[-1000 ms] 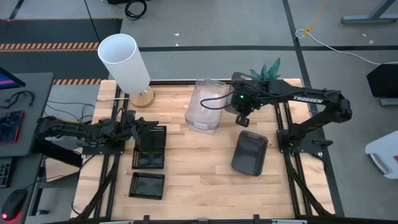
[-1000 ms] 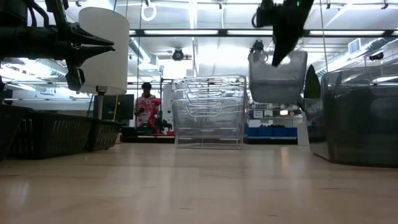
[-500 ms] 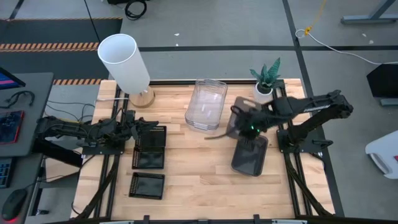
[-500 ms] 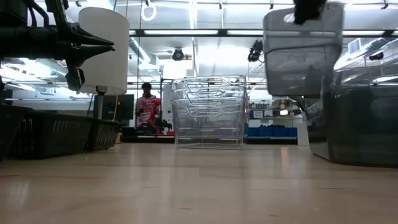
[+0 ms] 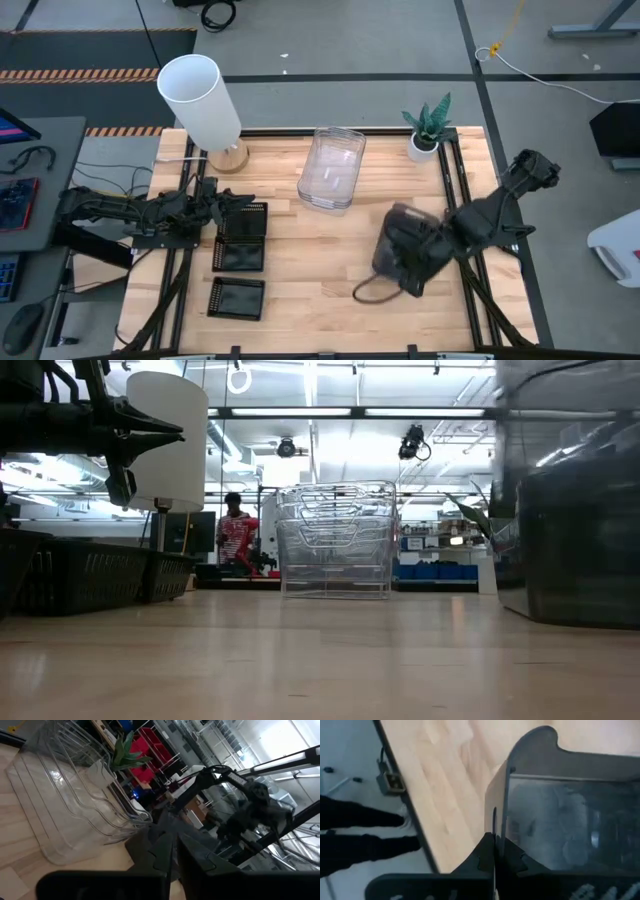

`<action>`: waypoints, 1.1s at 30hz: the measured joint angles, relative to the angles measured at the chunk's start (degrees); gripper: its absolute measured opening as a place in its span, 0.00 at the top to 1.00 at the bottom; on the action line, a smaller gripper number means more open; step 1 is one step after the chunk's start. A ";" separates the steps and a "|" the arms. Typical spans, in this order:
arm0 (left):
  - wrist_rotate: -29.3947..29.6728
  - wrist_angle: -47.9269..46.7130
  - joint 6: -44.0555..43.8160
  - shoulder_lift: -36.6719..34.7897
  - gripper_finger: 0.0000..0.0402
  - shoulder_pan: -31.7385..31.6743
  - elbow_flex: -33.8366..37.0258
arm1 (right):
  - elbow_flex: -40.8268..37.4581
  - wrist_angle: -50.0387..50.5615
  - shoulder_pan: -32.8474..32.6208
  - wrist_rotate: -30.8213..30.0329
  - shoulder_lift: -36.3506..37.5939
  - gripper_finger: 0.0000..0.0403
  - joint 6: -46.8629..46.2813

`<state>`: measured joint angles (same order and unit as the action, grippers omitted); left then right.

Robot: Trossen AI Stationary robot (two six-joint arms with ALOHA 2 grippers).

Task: Stack baskets by color
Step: Stack the top black bin on top of the bottom black bins

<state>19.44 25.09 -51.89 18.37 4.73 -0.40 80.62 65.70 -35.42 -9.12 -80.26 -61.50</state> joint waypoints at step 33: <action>0.00 -0.09 0.02 0.00 0.92 0.00 0.00 | -0.20 4.99 -4.03 -3.15 -14.55 0.93 -2.22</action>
<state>19.44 25.00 -51.88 18.37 4.73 -0.40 80.42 70.69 -39.46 -12.26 -94.81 -63.72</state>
